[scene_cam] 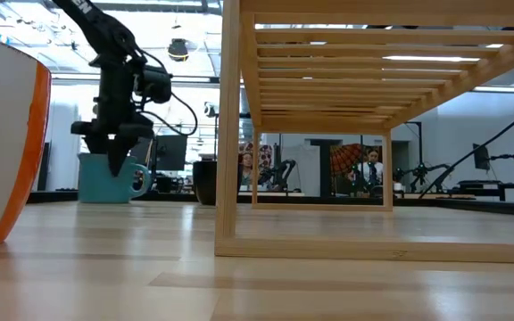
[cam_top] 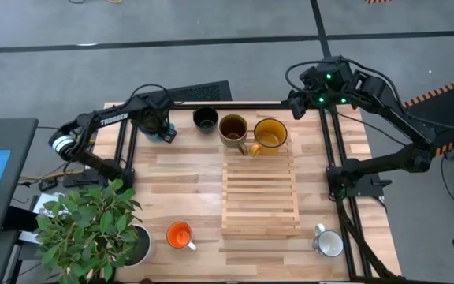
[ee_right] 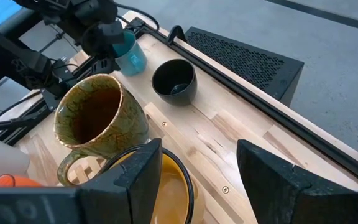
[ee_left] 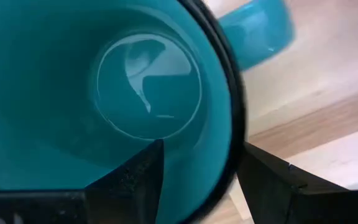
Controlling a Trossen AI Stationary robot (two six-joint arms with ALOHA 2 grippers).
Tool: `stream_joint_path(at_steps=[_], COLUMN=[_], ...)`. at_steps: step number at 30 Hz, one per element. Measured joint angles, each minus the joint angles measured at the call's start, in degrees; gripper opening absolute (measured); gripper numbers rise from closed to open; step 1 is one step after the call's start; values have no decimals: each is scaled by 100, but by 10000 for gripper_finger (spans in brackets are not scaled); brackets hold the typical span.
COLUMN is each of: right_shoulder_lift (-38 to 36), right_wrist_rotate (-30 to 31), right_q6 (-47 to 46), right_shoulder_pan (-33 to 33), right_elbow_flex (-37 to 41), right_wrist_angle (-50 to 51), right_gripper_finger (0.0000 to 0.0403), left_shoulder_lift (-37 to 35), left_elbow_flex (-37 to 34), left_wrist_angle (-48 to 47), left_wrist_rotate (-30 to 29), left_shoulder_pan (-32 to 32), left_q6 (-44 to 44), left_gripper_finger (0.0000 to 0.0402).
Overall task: Place coffee mugs
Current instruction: Put the blue mug on the shelf
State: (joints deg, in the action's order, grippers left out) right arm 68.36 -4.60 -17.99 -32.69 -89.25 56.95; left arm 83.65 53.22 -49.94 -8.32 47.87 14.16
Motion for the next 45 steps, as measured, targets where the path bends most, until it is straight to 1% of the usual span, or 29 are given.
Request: stream_joint_path(at_steps=[4,6,9,12,13,14,17,22,26,29,31,35,39,42,45], right_shoulder_lift=[0,0,0,0,0,0,-7,-20,-20,-20,-20,-20,-20,-20,-20], right_wrist_rotate=[6,13,15,15,15,15,15,13,13,13,13,11,-3,-7,-8], right_q6=[-1,-1,-1,-1,-1,-1,1,152,164,198,196,195,156,108,-289], right_shoulder_pan=[0,0,0,0,0,0,2,0,0,0,1,0,2,4,11], right_elbow_flex=[0,0,0,0,0,0,0,-4,-4,-4,-4,-4,-4,-4,-4], right_wrist_angle=[-2,-2,-2,-4,-4,-3,-4,-7,-7,-25,-57,-60,-89,-94,-103], right_gripper_finger=[233,233,233,233,233,233,233,233,233,233,233,233,233,233,233], left_shoulder_lift=[27,27,27,8,-19,-49,-152,-456,-565,-566,-569,-568,-481,-235,161], left_elbow_flex=[-6,-6,-6,-2,3,27,205,918,1839,2568,3037,3818,4422,4786,5208], left_wrist_angle=[38,4,-70,-87,-109,-199,-546,-1164,-2006,-2716,-2991,-3215,-3149,-3269,-3331], left_wrist_rotate=[-11,-30,14,188,242,288,378,360,315,306,281,233,207,62,-90], left_shoulder_pan=[-35,-64,-166,-371,-439,-520,-805,-1407,-2063,-2689,-3150,-4119,-5108,-5722,-6098], left_q6=[2,1,-3,-61,-33,5,117,311,563,855,1176,1801,2230,2353,2094], left_gripper_finger=[175,160,109,33,18,14,10,7,6,6,5,5,5,5,5])
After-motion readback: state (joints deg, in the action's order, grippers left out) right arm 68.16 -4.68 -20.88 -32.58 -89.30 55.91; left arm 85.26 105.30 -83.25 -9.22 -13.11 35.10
